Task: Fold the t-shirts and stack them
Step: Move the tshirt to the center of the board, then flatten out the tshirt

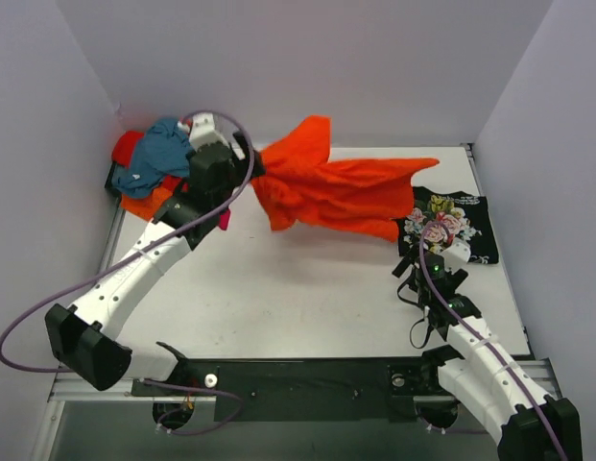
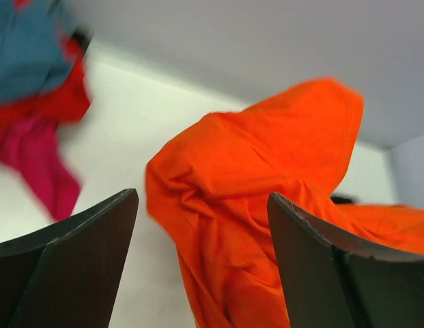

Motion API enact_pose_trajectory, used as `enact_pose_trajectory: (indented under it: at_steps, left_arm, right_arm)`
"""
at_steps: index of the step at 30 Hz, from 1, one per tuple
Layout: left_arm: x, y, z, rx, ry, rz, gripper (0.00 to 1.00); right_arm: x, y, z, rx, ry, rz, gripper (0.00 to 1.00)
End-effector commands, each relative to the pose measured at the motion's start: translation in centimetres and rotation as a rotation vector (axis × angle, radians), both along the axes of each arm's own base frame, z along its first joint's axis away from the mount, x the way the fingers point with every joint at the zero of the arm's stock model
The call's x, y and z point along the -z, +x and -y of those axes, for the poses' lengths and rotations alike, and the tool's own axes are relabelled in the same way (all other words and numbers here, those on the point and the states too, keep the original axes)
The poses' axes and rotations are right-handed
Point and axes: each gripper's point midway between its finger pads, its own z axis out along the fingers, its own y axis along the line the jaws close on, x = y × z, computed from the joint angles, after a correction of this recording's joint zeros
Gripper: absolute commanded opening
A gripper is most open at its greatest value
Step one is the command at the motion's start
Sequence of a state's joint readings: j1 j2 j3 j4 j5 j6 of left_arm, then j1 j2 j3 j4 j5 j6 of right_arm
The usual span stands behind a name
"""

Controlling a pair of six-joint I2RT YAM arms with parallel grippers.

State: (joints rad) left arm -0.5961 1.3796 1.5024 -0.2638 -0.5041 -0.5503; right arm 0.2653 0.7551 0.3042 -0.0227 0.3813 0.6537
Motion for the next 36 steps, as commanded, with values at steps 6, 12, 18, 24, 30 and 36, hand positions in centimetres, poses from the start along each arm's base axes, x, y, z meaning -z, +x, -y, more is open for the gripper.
enact_pose_trajectory:
  at_steps: [6, 12, 18, 24, 30, 36]
  left_arm:
    - [17.8, -4.2, -2.6, 0.061, -0.012, -0.308, 0.85]
    - [21.4, -5.0, 0.7, 0.246, -0.016, -0.376, 0.75]
    - [25.4, -5.4, 1.6, 0.272, 0.045, -0.536, 0.72]
    - [30.4, -7.8, 0.6, 0.274, 0.089, -0.661, 0.72]
    - [33.1, -8.8, 0.8, 0.309, 0.086, -0.689, 0.63]
    - [35.2, -9.2, 0.2, 0.324, 0.108, -0.765, 0.0]
  right_arm:
    - [-3.6, 2.4, -4.9, -0.211, -0.122, -0.007, 0.88]
    - [-4.7, 4.4, -5.8, -0.182, -0.135, -0.118, 0.81]
    - [-4.3, 6.6, -4.7, -0.117, 0.015, -0.205, 0.74]
    - [-3.7, 6.6, -3.6, -0.09, 0.019, -0.209, 0.74]
    - [-2.7, 6.8, -3.4, -0.073, 0.062, -0.244, 0.74]
    - [-2.5, 8.0, -3.2, -0.053, 0.071, -0.257, 0.73]
